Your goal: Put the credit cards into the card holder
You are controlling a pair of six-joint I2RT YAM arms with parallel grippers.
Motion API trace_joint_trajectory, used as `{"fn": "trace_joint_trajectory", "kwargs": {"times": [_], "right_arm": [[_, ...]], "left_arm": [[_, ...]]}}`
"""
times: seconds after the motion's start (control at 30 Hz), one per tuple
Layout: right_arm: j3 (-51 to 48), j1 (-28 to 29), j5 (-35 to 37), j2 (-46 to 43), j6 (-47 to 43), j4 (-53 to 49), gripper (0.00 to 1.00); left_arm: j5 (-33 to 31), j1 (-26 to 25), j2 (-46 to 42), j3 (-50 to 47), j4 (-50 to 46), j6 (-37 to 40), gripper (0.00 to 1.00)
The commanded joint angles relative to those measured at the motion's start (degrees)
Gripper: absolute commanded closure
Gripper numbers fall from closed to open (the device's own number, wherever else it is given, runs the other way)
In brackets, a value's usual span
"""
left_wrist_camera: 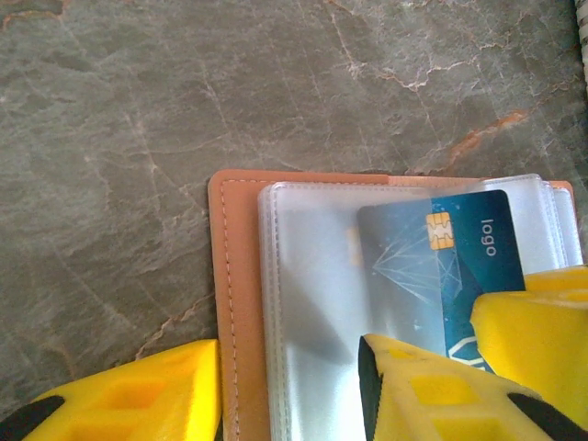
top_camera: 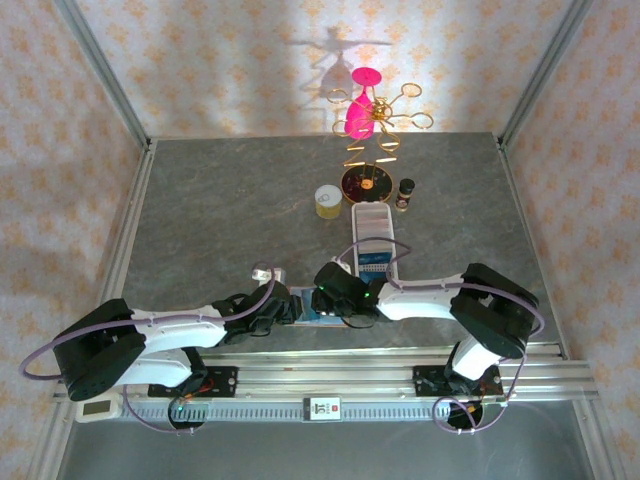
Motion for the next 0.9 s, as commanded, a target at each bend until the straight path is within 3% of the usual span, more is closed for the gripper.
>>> {"fn": "trace_joint_trajectory", "kwargs": {"times": [0.0, 0.13, 0.53, 0.67, 0.87], "right_arm": [[2.11, 0.2, -0.04, 1.04, -0.94, -0.04, 0.8], [2.88, 0.2, -1.05, 2.16, -0.31, 0.96, 0.87], [1.56, 0.89, -4.19, 3.23, 1.89, 5.4, 0.88], [1.18, 0.9, -4.83, 3.57, 2.53, 6.71, 0.85], [1.14, 0.9, -1.03, 0.67, 1.51, 1.91, 0.7]], "left_arm": [[5.79, -0.09, 1.89, -2.13, -1.94, -1.24, 0.58], [5.95, -0.09, 0.97, -3.17, 0.01, -2.32, 0.58], [7.64, -0.13, -0.38, -5.16, 2.89, -3.72, 0.58], [7.55, -0.09, -0.08, -5.15, 2.38, -3.7, 0.58], [6.69, -0.08, 0.38, -5.03, 0.63, -3.49, 0.6]]}}
